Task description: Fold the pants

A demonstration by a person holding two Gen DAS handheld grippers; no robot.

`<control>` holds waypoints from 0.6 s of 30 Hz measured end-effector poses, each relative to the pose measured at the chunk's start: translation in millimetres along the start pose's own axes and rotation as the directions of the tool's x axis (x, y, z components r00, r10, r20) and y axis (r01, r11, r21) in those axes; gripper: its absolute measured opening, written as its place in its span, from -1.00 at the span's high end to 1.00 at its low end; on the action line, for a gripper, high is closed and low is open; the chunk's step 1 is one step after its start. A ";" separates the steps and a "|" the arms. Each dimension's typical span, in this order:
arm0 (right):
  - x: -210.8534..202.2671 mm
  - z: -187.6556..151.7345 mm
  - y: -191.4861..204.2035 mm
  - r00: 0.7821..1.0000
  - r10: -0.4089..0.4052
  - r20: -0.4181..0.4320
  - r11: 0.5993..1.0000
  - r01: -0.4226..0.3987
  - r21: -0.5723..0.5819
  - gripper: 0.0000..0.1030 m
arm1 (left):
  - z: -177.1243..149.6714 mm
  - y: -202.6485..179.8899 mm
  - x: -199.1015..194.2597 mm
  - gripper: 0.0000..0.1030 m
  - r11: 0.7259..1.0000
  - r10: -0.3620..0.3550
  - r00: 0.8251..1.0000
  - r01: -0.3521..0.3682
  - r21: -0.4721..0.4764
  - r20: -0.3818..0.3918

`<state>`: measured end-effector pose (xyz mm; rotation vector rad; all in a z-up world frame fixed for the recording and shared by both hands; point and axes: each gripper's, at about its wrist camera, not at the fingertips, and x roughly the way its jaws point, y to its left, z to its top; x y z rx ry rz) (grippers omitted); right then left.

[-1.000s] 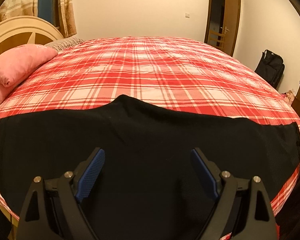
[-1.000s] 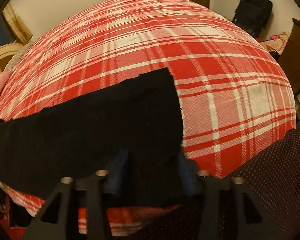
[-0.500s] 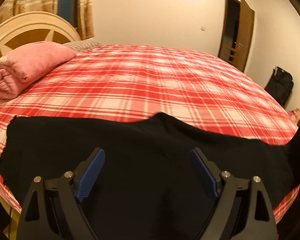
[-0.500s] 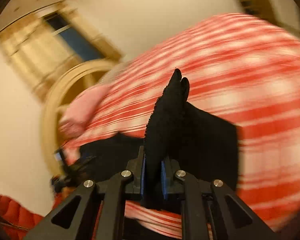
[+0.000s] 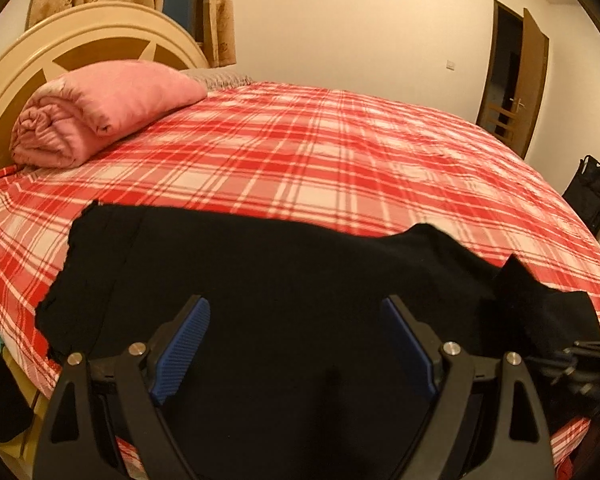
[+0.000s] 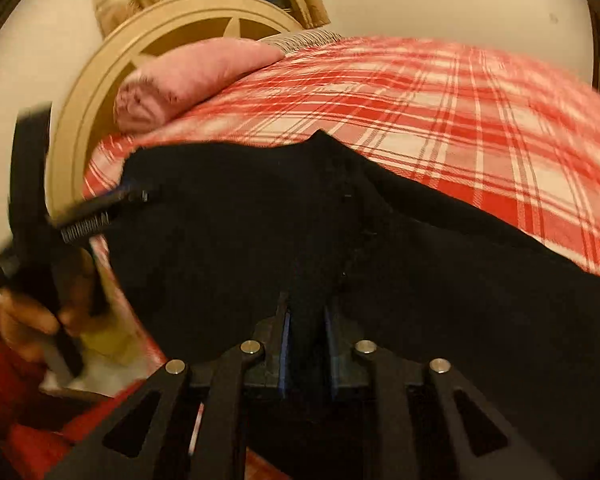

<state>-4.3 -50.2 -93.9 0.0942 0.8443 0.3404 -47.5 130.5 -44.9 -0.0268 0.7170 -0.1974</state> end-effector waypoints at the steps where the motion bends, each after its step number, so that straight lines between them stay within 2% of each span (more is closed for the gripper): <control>1: 3.5 -2.3 4.1 0.999 -0.031 0.010 0.999 0.031 -0.025 0.52 | -0.6 1.5 3.2 -0.75 1.000 -0.003 1.000 0.003 -0.004 -0.006; 2: 3.9 -5.0 7.5 0.998 -0.049 0.032 0.997 0.051 -0.061 0.24 | -1.0 2.1 5.1 -0.75 1.000 -0.005 1.000 0.005 -0.005 -0.009; 3: -0.1 -11.0 11.4 0.997 -0.054 0.052 0.993 0.058 -0.098 0.05 | -1.3 1.9 7.5 -0.75 1.000 -0.006 1.000 0.006 -0.005 -0.013; 4: 1.5 -12.9 18.9 0.997 -0.047 0.062 0.989 0.055 -0.134 -0.26 | -1.5 1.5 10.0 -0.75 1.000 -0.006 1.000 0.006 -0.005 -0.016; 5: 2.8 -14.4 27.2 0.997 -0.048 0.065 0.984 0.058 -0.168 -0.35 | -1.4 1.2 10.9 -0.75 1.000 -0.008 1.000 0.008 -0.004 -0.018; 7: -2.7 -15.1 40.3 0.996 -0.036 0.082 0.974 0.053 -0.219 -0.35 | -1.7 0.6 11.2 -0.75 1.000 -0.012 1.000 0.012 -0.004 -0.018; 9: -16.9 -8.5 40.8 0.991 0.081 0.106 0.975 -0.057 -0.217 -0.35 | -2.0 1.6 9.0 -0.75 1.000 -0.015 1.000 0.015 -0.003 -0.014; 10: -30.2 -4.5 34.0 0.974 0.193 0.120 0.969 -0.170 -0.179 -0.35 | -1.2 1.8 8.3 -0.75 1.000 -0.015 1.000 0.015 -0.002 -0.012; 12: -49.7 -2.3 18.5 0.939 0.307 0.155 0.950 -0.291 -0.117 -0.35 | 0.7 1.3 5.8 -0.75 1.000 -0.019 1.000 0.019 0.006 -0.008; 13: -61.4 -2.5 4.6 0.931 0.310 0.194 0.951 -0.302 -0.070 -0.35 | 1.4 0.3 4.9 -0.75 1.000 -0.019 1.000 0.019 0.013 -0.004; 14: -67.4 -4.8 -5.8 0.933 0.289 0.213 0.957 -0.288 -0.037 -0.35 | 2.2 -1.1 4.0 -0.75 1.000 -0.019 1.000 0.019 0.022 0.001; 15: -73.0 -8.4 -17.0 0.940 0.258 0.221 0.965 -0.263 -0.004 -0.31 | 3.2 -3.9 3.3 -0.75 0.999 -0.019 1.000 0.019 0.033 0.006; 16: -77.8 -12.1 -30.7 0.952 0.210 0.223 0.974 -0.222 0.031 -0.08 | 4.0 -7.9 2.6 -0.75 0.999 -0.024 1.000 0.023 0.048 0.009; 17: -84.3 -19.1 -46.9 0.965 0.141 0.221 0.984 -0.161 0.073 0.51 | 4.6 -11.4 2.8 -0.75 0.998 -0.029 1.000 0.029 0.057 0.008; 18: -89.4 -25.3 -62.1 0.972 0.090 0.219 0.987 -0.116 0.112 0.73 | 5.5 -16.1 2.8 -0.75 0.997 -0.038 0.999 0.037 0.066 0.006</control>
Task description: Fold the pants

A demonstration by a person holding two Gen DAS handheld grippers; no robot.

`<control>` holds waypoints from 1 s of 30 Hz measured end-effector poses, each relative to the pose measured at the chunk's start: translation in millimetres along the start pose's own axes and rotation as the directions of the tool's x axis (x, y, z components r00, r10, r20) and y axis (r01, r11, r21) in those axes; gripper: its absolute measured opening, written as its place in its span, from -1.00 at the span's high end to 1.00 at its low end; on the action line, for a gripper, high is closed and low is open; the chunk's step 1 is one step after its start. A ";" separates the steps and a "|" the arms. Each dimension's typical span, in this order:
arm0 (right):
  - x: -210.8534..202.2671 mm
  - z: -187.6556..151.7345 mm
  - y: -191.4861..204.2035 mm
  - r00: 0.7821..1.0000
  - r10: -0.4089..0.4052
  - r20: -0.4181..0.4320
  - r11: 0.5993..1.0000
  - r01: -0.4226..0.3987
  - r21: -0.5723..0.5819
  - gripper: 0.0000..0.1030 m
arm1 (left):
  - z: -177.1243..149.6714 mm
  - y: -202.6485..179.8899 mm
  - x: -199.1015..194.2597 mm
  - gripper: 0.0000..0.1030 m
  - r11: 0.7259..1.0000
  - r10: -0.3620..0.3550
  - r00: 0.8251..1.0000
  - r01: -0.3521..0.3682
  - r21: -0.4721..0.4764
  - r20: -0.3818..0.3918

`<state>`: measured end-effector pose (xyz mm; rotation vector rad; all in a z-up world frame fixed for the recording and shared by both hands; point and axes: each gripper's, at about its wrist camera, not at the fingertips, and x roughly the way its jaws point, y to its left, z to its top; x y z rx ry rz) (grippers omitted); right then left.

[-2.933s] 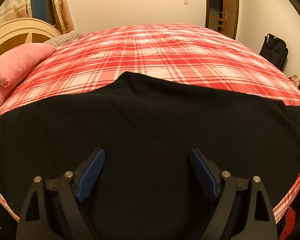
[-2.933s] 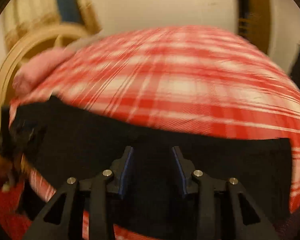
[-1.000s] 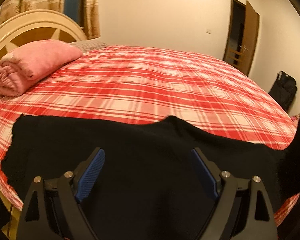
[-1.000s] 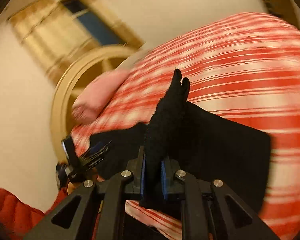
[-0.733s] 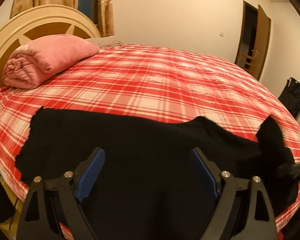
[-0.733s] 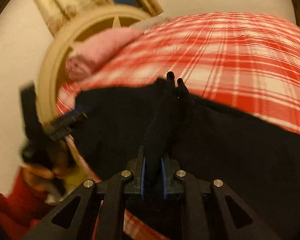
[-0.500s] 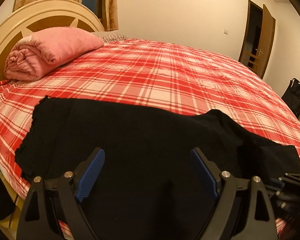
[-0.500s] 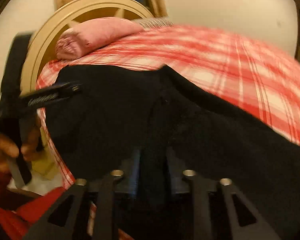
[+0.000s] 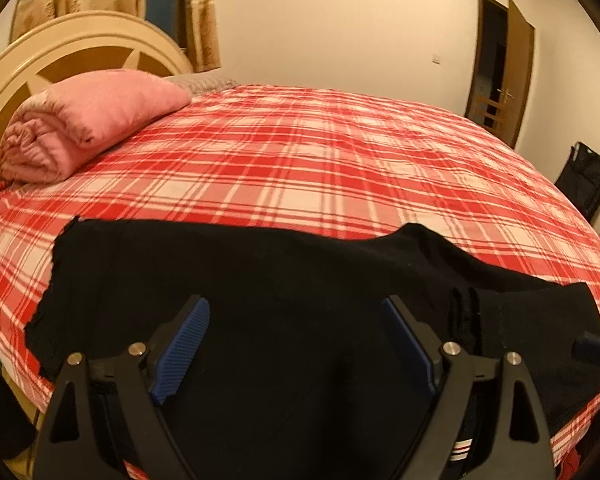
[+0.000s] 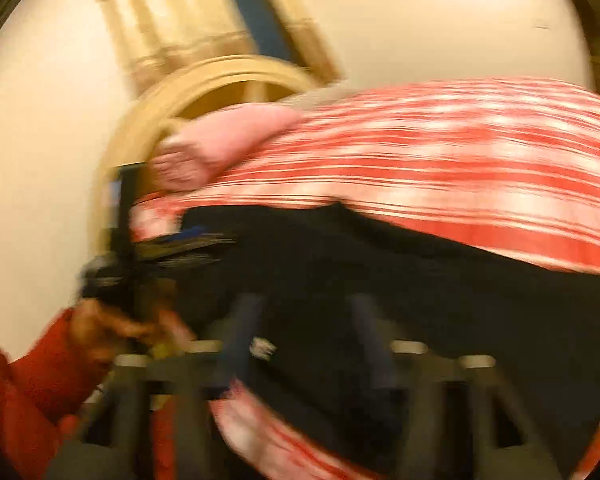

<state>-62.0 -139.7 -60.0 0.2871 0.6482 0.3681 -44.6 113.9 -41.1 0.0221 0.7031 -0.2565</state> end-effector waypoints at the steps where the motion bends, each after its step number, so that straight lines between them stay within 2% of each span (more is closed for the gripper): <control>1: -12.6 -4.6 -18.8 0.999 -0.051 0.012 0.998 0.051 0.048 0.79 | 1.0 -4.8 0.5 -0.75 1.000 -0.009 1.000 0.009 0.007 -0.001; 3: -42.9 -15.2 -55.8 0.985 -0.168 0.048 0.976 0.159 0.145 0.79 | 2.6 -19.7 -1.3 -0.75 0.998 -0.051 0.999 0.051 0.033 0.001; 4: -60.3 -21.7 -74.8 0.971 -0.234 0.054 0.957 0.220 0.190 0.79 | 3.1 -26.2 -2.1 -0.75 0.997 -0.068 0.998 0.068 0.047 0.002; 7: -99.0 -37.2 -101.6 0.952 -0.299 0.068 0.921 0.270 0.282 0.78 | 3.4 -54.3 -5.0 -0.75 0.985 -0.137 0.991 0.136 0.102 -0.001; 10: -126.8 -45.3 -107.1 0.924 -0.378 0.060 0.893 0.346 0.289 0.78 | 0.9 -83.5 -4.2 -0.75 0.968 -0.192 0.981 0.192 0.159 -0.015; 14: -138.8 -53.2 -95.4 0.930 -0.363 0.055 0.908 0.340 0.245 0.78 | -8.9 -108.9 8.3 -0.75 0.961 -0.187 0.981 0.194 0.198 -0.058; 17: -114.9 -52.6 -72.5 0.936 -0.352 0.009 0.929 0.347 0.129 0.79 | -17.5 -116.1 16.3 -0.75 0.960 -0.189 0.977 0.206 0.192 -0.101; 19: -95.4 -60.9 -74.3 0.941 -0.330 -0.079 0.937 0.337 0.091 0.79 | -22.2 -119.8 16.5 -0.75 0.957 -0.188 0.976 0.207 0.203 -0.111; 20: -85.5 -67.0 -74.2 0.934 -0.329 -0.139 0.935 0.343 0.091 0.79 | -24.0 -121.0 16.0 -0.75 0.956 -0.184 0.977 0.204 0.211 -0.111; 21: -76.0 -75.3 -79.5 0.918 -0.339 -0.204 0.927 0.363 0.096 0.80 | -25.8 -121.6 15.7 -0.75 0.956 -0.177 0.978 0.198 0.218 -0.110; 22: -72.5 -83.3 -83.0 0.914 -0.335 -0.230 0.924 0.366 0.108 0.80 | -28.0 -121.9 17.1 -0.75 0.956 -0.166 0.980 0.188 0.225 -0.111; 23: -77.0 -87.0 -82.0 0.921 -0.327 -0.211 0.926 0.357 0.121 0.80 | -30.5 -122.0 19.0 -0.75 0.957 -0.156 0.981 0.179 0.229 -0.116; 26: -81.5 -83.3 -76.4 0.914 -0.320 -0.249 0.934 0.348 0.075 0.80 | -34.9 -116.7 24.8 -0.79 0.962 -0.150 0.981 0.174 0.209 -0.126; 27: -85.7 -78.0 -74.9 0.912 -0.335 -0.239 0.933 0.356 0.052 0.80 | -34.4 -115.3 25.5 -0.83 0.965 -0.149 0.981 0.172 0.197 -0.127; 30: -107.8 -61.3 -84.6 0.906 -0.397 -0.147 0.907 0.412 0.088 0.78 | -34.3 -117.0 25.5 -0.83 0.964 -0.146 0.981 0.169 0.203 -0.125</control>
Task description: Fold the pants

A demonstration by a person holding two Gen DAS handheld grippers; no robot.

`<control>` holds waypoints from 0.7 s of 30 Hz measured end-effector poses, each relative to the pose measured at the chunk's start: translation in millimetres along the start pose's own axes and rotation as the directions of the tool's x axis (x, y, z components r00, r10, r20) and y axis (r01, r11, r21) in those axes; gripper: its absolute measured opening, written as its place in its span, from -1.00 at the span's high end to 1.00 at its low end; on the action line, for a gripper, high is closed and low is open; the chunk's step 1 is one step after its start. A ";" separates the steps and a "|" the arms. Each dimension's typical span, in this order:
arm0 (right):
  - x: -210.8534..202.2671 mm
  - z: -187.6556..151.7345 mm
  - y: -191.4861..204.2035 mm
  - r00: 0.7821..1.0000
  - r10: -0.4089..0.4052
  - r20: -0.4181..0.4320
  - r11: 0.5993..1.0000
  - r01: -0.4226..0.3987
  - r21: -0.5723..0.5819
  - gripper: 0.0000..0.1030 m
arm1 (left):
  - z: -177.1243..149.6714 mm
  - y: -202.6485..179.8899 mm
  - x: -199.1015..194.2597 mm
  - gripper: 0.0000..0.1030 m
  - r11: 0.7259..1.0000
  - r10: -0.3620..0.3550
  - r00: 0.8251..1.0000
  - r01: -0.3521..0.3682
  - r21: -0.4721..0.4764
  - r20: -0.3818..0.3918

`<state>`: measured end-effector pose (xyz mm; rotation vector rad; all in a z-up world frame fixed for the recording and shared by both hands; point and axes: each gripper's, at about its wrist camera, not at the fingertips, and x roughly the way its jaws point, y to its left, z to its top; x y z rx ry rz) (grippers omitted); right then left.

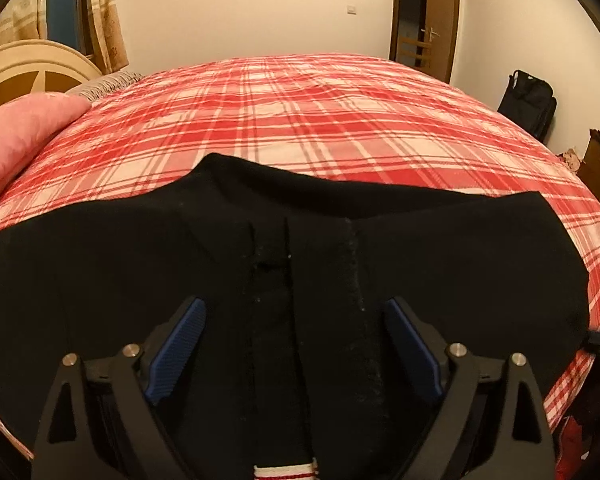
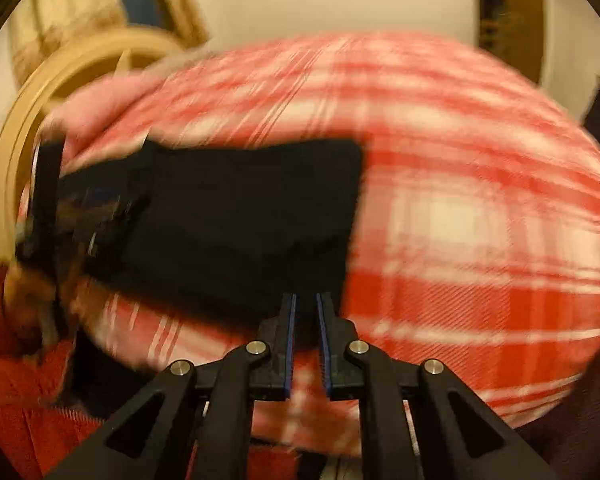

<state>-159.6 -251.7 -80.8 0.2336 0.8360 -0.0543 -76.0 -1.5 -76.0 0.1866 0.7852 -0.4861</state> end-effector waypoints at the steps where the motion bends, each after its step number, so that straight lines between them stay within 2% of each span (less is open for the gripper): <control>1: -4.3 3.4 -10.2 1.000 0.011 0.024 0.999 -0.012 0.042 0.69 | 0.3 -0.8 -0.6 -0.83 1.000 0.001 1.000 -0.001 0.005 -0.002; 2: -4.8 4.4 -22.2 0.999 0.030 0.035 0.995 -0.034 0.095 0.44 | 1.1 -1.2 -1.2 -0.83 1.000 0.001 1.000 -0.001 0.009 -0.005; 4: 0.5 -0.3 -37.7 0.996 0.080 0.033 0.984 -0.084 0.156 0.19 | 4.9 -2.2 -4.9 -0.82 1.000 -0.014 1.000 0.014 0.008 -0.003; 9: 28.7 -15.2 -48.7 0.971 0.237 0.012 0.947 -0.234 0.218 0.19 | 30.6 -22.5 -12.8 -0.82 0.990 -0.137 0.990 0.137 0.029 0.019; 12: 36.7 -14.7 -41.2 0.969 0.245 0.013 0.952 -0.243 0.187 0.30 | 54.6 -51.8 -10.9 -0.82 0.969 -0.244 0.969 0.242 0.054 0.034; 13: 38.6 -14.8 -40.4 0.963 0.269 0.001 0.945 -0.264 0.194 0.60 | 62.6 -65.8 -7.1 -0.82 0.954 -0.296 0.955 0.294 0.064 0.029; 15: 41.3 -15.8 -39.4 0.957 0.290 -0.021 0.933 -0.277 0.230 0.67 | 73.4 -94.1 3.2 -0.82 0.932 -0.354 0.935 0.351 0.095 0.018; 18: 37.5 -12.6 -38.2 0.947 0.318 -0.046 0.909 -0.291 0.298 0.78 | 84.5 -136.2 29.7 -0.77 0.901 -0.410 0.910 0.414 0.126 -0.059; 19: 34.5 -10.9 -37.3 0.944 0.327 -0.051 0.904 -0.296 0.309 0.79 | 84.9 -149.7 39.9 -0.74 0.897 -0.410 0.907 0.420 0.135 -0.094; 21: 26.2 -6.8 -34.6 0.932 0.357 -0.057 0.883 -0.317 0.346 0.79 | 81.7 -170.4 60.3 -0.72 0.908 -0.365 0.918 0.388 0.161 -0.155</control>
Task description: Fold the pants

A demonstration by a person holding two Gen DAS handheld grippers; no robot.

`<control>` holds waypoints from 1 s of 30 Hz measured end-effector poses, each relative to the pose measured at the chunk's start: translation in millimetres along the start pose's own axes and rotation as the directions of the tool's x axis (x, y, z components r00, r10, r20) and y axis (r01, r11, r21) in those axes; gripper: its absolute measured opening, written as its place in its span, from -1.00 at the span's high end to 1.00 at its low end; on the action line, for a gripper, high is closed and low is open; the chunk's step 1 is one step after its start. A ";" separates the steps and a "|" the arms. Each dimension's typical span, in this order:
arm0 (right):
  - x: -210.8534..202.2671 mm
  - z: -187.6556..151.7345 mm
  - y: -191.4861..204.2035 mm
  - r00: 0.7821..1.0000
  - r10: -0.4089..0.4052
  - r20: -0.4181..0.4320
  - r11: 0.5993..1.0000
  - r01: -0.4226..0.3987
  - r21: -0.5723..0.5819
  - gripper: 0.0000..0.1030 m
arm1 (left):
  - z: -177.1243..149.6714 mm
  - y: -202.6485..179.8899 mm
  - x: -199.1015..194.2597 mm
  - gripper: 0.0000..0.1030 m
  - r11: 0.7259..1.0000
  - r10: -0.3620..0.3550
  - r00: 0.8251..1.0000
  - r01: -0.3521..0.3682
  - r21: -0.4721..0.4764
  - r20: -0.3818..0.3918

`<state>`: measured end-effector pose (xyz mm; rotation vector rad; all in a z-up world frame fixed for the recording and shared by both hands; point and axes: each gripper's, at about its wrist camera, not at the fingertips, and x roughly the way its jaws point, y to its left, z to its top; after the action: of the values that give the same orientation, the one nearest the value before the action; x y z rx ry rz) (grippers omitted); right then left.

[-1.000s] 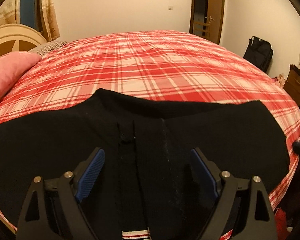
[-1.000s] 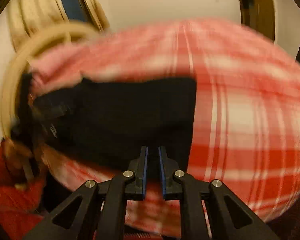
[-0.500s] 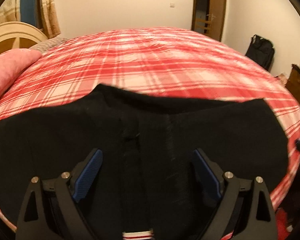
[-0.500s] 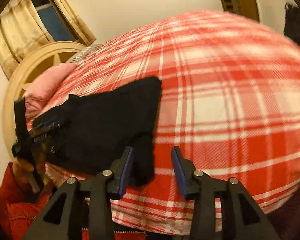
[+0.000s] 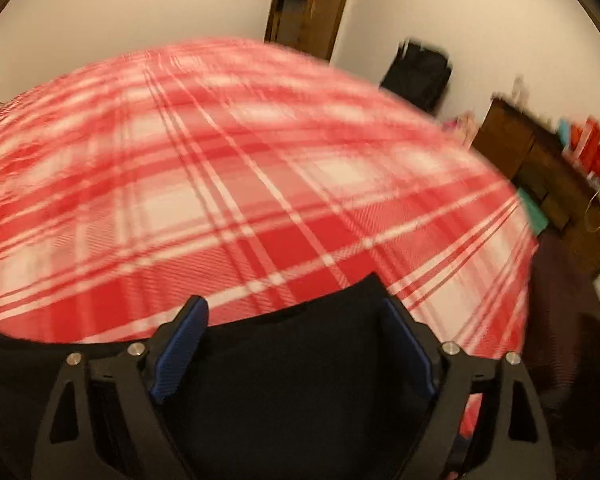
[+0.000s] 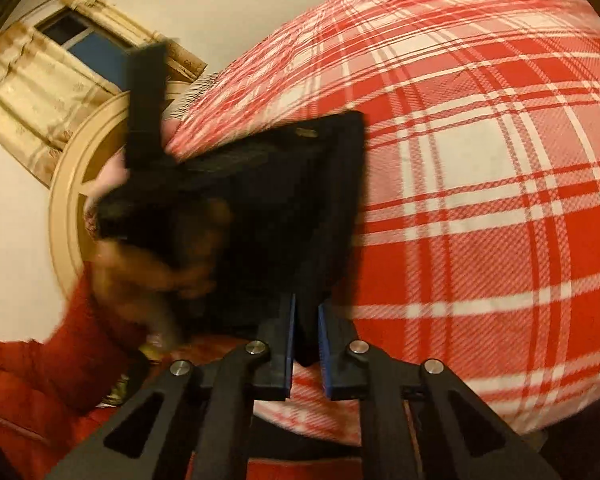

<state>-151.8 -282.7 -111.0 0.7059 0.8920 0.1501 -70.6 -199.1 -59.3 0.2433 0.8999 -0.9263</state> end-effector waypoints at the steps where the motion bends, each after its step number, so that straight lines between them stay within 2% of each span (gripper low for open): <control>1: -5.3 0.8 2.1 1.000 0.030 -0.004 0.999 -0.030 0.035 0.79 | -1.8 -3.3 4.6 -0.74 1.000 0.029 1.000 -0.029 0.013 -0.001; 3: -10.6 -0.3 3.3 0.995 0.096 -0.009 0.992 -0.095 0.078 0.79 | -2.9 -10.9 6.8 -0.76 0.996 0.081 0.996 -0.082 0.041 0.032; 4: -8.2 -5.0 5.3 0.995 0.095 -0.028 0.992 -0.092 0.085 0.80 | -1.4 -12.9 9.8 -0.75 0.993 0.108 0.994 -0.109 0.044 0.024; 5: -3.4 -8.7 7.3 0.998 0.042 -0.050 0.997 -0.039 0.060 0.79 | 0.0 -12.9 12.9 -0.75 0.990 0.134 0.991 -0.135 0.050 0.014; 6: 3.1 -14.7 8.4 0.997 -0.045 -0.070 0.999 0.046 0.015 0.79 | 0.0 -15.0 16.0 -0.77 0.986 0.153 0.988 -0.154 0.063 0.017; 7: 6.4 -18.7 7.2 0.994 -0.083 -0.075 0.997 0.082 -0.005 0.79 | -1.3 -16.7 16.3 -0.78 0.984 0.161 0.987 -0.162 0.073 0.024; 8: 6.1 -21.4 1.6 0.995 -0.077 -0.070 0.997 0.078 -0.002 0.79 | -1.6 -15.9 15.3 -0.78 0.983 0.164 0.986 -0.166 0.073 0.027; 9: 4.1 -21.0 -0.1 0.995 -0.075 -0.064 0.997 0.075 -0.001 0.78 | -2.1 -15.2 14.1 -0.79 0.984 0.164 0.986 -0.165 0.070 0.027; 13: -9.0 -17.7 15.8 0.984 -0.174 -0.040 0.979 0.168 -0.120 0.72 | 0.9 -10.5 12.7 -0.80 0.989 0.131 0.991 -0.132 0.063 0.022; 16: -28.4 0.2 21.7 0.959 -0.269 0.090 0.947 0.280 -0.156 0.72 | 5.8 -1.6 -4.3 -0.80 0.997 0.071 0.997 -0.072 0.029 0.034; 18: -41.1 17.1 16.2 0.959 -0.221 0.179 0.963 0.243 -0.115 0.68 | 4.7 8.0 -22.0 -0.81 0.997 0.073 0.995 -0.074 0.015 0.063; 19: -41.0 25.3 12.5 0.963 -0.188 0.193 0.974 0.208 -0.087 0.57 | 1.7 14.1 -33.7 -0.81 0.997 0.079 0.994 -0.080 0.009 0.080; 22: -20.6 58.0 -7.0 0.978 -0.090 0.190 0.995 0.098 -0.035 0.09 | -11.6 31.1 -58.6 -0.81 0.997 0.081 0.992 -0.079 -0.023 0.101; 24: 5.6 77.8 -21.4 0.988 -0.061 0.144 0.998 0.058 0.026 0.07 | -25.5 39.7 -68.2 -0.81 0.996 0.062 0.993 -0.056 -0.066 0.096; 27: 42.2 95.4 -36.2 0.997 0.013 0.081 0.994 -0.022 0.105 0.07 | -40.5 40.6 -71.2 -0.81 0.997 0.029 0.995 -0.021 -0.080 0.091; 28: 45.8 97.8 -34.7 0.995 0.039 0.096 0.995 -0.047 0.084 0.10 | -46.4 36.9 -71.1 -0.81 0.998 0.029 0.996 -0.024 -0.065 0.089; 29: 48.2 100.5 -30.1 0.994 0.040 0.101 0.997 -0.046 0.057 0.52 | -50.0 33.1 -70.2 -0.81 0.999 0.032 0.996 -0.028 -0.045 0.084; 30: 50.6 102.9 -25.9 0.995 0.028 0.094 0.999 -0.032 0.036 0.75 | -53.3 29.5 -68.3 -0.81 0.999 0.037 0.996 -0.036 -0.025 0.075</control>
<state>-46.1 -333.8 -117.2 0.7557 0.7963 0.1258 -96.9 -112.5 -46.0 0.2030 0.8338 -0.8850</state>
